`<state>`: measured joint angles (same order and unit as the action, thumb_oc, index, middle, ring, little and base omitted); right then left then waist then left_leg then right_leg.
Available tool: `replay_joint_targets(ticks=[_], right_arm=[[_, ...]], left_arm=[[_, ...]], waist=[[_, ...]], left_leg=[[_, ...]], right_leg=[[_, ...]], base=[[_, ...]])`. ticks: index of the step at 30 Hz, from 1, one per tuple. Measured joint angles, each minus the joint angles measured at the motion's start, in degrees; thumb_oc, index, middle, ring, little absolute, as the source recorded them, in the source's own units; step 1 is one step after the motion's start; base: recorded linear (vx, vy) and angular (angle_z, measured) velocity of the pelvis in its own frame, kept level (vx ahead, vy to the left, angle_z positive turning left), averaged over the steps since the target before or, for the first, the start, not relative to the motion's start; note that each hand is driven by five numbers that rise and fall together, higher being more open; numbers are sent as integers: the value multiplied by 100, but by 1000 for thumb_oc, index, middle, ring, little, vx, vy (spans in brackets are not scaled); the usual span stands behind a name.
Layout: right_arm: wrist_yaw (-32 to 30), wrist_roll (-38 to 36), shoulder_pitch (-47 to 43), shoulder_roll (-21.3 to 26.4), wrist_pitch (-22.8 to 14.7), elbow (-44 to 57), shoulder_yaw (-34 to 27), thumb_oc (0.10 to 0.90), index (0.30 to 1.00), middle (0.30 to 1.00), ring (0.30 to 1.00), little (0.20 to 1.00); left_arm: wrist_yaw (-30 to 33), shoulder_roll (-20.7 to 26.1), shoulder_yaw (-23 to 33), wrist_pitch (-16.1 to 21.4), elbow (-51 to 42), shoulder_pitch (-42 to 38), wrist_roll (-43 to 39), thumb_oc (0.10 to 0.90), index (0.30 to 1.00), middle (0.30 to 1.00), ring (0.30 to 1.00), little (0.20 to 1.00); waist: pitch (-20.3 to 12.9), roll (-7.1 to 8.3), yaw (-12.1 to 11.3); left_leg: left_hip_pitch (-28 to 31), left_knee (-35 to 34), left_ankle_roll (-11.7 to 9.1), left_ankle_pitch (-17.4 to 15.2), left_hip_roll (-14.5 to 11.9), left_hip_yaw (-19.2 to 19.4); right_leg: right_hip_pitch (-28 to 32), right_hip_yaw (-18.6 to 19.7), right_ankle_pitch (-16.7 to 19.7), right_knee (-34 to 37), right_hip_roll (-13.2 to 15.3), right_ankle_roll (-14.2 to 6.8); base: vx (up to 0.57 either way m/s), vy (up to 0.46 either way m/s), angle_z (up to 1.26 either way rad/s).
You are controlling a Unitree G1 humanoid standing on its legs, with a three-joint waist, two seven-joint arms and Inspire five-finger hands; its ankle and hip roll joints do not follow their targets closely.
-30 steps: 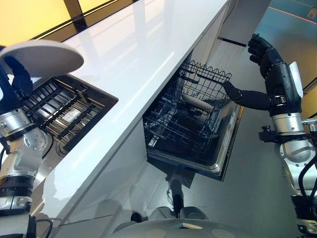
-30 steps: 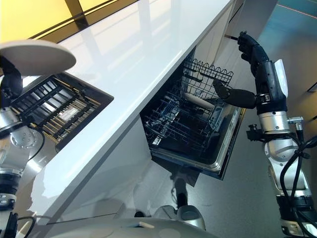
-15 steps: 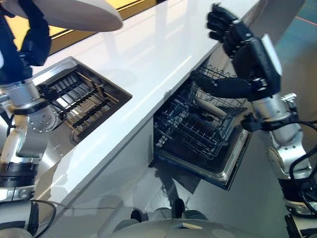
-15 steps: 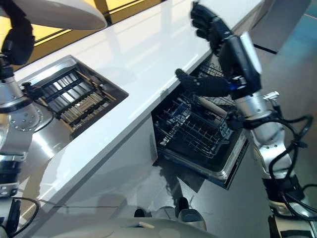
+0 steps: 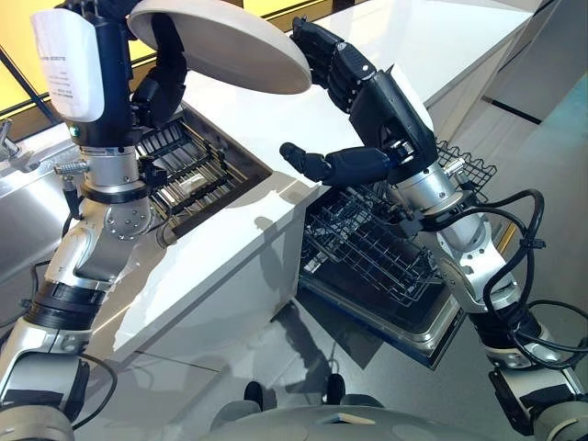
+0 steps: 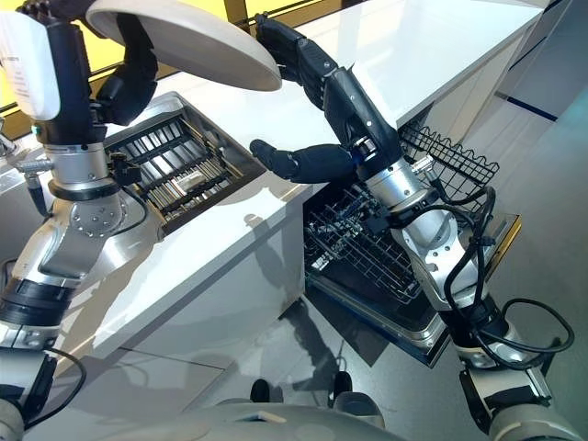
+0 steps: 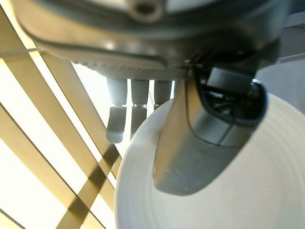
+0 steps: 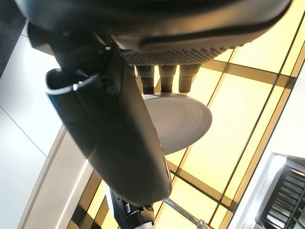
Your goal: Pick up plates and place into dishwasher.
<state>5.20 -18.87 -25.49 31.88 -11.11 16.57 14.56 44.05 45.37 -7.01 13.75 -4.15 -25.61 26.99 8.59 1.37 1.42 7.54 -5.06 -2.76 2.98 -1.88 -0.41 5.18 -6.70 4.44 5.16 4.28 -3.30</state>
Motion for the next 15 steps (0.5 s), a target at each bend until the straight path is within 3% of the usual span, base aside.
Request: replay_joint_targets(ticks=[13,14,15], right_arm=[[-404,-1,-3,-199,24,0,148,800,900,900,900,900],[-438,0,-3,-199,32,0,175,665,785,785,785,765],[-495,-1,-3,-206,52,0,181,127,324,324,324,227]], left_arm=[[-285,-576,-365,155,-274,-1,19,100,300,300,300,200],[-331,-603,-399,155,-306,-1,22,100,300,300,300,200],[-350,-645,-410,156,-320,-1,43,100,300,300,300,200]], waist=[[-27,-46,3],[-28,-47,5],[-29,-49,6]], left_leg=[[2,0,-1,1,0,4],[1,0,-1,1,-1,3],[1,0,-1,1,-2,3]], right_leg=[[0,5,0,1,-1,0],[0,5,0,1,-2,0],[0,5,0,1,-2,0]], base=[[0,0,0],[0,0,0],[0,0,0]])
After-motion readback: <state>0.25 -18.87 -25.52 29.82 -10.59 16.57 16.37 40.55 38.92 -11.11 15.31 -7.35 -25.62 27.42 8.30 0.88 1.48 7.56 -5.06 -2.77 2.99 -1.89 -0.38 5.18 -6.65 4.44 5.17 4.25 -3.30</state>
